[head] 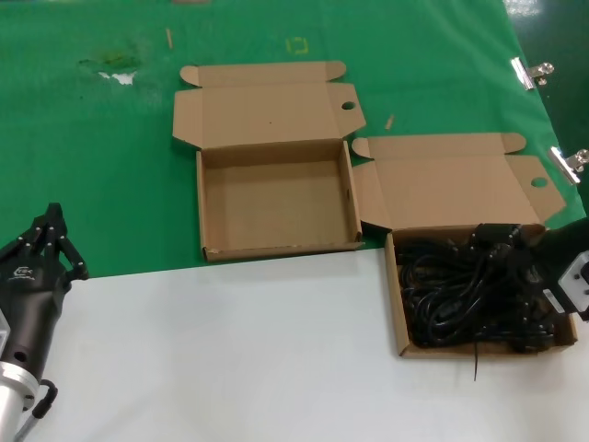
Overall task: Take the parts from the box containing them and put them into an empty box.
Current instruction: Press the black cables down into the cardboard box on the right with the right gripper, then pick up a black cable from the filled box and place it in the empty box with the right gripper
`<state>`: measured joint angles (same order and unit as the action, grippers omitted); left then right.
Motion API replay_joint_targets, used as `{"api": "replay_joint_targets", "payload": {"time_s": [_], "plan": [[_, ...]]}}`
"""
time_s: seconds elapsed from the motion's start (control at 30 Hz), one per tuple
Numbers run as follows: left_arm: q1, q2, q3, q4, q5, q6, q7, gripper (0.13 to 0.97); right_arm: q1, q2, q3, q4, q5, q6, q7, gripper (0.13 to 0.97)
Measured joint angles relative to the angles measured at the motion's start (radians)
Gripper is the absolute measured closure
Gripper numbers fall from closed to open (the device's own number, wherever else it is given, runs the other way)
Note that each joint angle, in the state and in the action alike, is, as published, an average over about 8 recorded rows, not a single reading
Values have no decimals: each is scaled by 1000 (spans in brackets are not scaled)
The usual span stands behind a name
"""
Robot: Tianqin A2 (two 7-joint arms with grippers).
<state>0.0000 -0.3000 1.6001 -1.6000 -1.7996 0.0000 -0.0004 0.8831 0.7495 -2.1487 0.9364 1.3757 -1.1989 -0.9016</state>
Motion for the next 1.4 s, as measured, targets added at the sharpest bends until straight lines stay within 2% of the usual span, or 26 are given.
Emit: {"api": "replay_joint_targets", "payload": {"time_s": [0.03,0.3,0.33,0.6,0.73,1.0,1.3,1.4], "plan": [[0,0,0,0,0,0,0,957,1,-1,0,-1,-1,-1,3,275],[0,0,0,0,0,0,0,957,8,-10,-3,-11,-11,-7,19,448],[0,0,0,0,0,0,0,957,8,-11,-4,-14,-12,-8,20,448],[0,0,0,0,0,0,0,957,5,-14,-6,-31,-15,-13,17,666],[0,0,0,0,0,0,0,957,1,-14,-5,-34,-15,-14,18,666],[0,0,0,0,0,0,0,957,-2,-4,0,-24,-15,-18,32,826],[0,0,0,0,0,0,0,957,-5,20,15,30,-8,-32,86,916],[0,0,0,0,0,0,0,957,-2,29,21,53,-5,-38,113,917]]}}
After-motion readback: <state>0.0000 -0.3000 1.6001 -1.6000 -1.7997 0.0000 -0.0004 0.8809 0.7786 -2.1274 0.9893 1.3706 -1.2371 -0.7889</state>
